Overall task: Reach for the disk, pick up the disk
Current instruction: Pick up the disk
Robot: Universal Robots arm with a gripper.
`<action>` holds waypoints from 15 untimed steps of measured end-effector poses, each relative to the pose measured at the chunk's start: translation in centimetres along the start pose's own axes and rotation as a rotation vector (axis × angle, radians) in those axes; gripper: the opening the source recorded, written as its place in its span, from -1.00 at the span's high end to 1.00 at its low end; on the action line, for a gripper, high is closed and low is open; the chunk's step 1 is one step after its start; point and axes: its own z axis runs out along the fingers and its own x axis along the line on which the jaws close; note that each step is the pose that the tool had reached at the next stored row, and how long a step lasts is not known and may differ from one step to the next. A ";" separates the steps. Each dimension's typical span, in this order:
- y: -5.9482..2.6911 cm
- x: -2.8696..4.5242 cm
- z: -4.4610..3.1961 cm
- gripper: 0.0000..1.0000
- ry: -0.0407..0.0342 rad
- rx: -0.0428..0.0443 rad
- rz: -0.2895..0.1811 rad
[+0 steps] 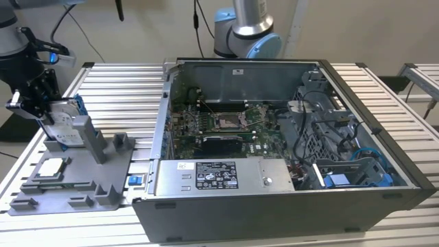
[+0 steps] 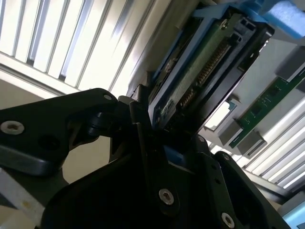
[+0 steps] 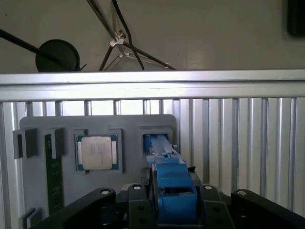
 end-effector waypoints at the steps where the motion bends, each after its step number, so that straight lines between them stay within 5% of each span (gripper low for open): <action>1: 0.00 0.00 0.04 -1.00 0.0000 -0.0001 0.000; 15: -0.01 0.00 0.58 -1.00 0.0003 -0.0005 0.000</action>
